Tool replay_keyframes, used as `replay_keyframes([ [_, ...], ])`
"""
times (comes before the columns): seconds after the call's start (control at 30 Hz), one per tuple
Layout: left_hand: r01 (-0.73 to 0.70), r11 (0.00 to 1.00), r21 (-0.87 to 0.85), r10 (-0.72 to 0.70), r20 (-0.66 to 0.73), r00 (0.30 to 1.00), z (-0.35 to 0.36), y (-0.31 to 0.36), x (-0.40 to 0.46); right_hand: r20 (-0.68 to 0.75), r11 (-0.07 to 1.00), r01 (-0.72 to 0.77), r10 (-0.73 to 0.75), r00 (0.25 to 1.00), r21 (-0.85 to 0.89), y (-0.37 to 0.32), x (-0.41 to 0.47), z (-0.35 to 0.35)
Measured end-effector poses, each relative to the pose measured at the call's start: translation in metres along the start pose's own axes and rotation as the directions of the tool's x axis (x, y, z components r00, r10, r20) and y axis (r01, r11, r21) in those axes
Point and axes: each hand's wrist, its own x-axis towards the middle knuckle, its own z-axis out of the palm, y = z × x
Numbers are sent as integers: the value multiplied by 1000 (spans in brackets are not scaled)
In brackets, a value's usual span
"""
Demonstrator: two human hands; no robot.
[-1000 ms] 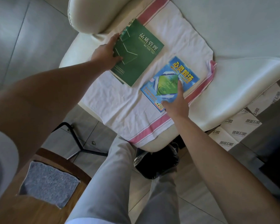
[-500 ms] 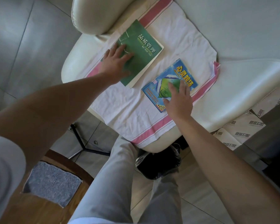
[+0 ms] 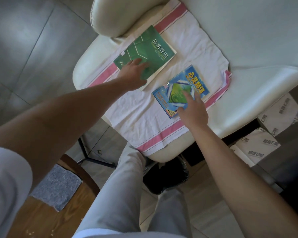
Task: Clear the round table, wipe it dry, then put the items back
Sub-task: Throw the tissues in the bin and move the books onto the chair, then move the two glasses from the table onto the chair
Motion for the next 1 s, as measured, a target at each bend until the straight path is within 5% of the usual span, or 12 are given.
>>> replay_keyframes([
  [0.13, -28, 998, -59, 13, -241, 971, -3, 20, -38, -135, 992, 89, -76, 988, 92, 13, -43, -26],
  [0.3, -168, 980, -111, 88, -513, 854, -39, 92, -121, -428, 949, 228, -117, 896, 218, 47, -144, -115],
  [0.53, -302, 947, -111, 139, -704, 697, -101, 172, -233, -505, 915, 306, -140, 852, 262, 85, -277, -191],
  [0.6, -340, 934, -106, 135, -778, 614, -116, 211, -279, -592, 901, 373, -180, 786, 221, 110, -342, -214],
  [0.8, -370, 927, -65, 184, -780, 598, -122, 287, -373, -675, 898, 402, -184, 715, 181, 146, -429, -243],
  [1.0, -359, 933, 33, 224, -832, 508, -136, 315, -475, -714, 880, 465, -265, 648, 95, 140, -497, -268],
])
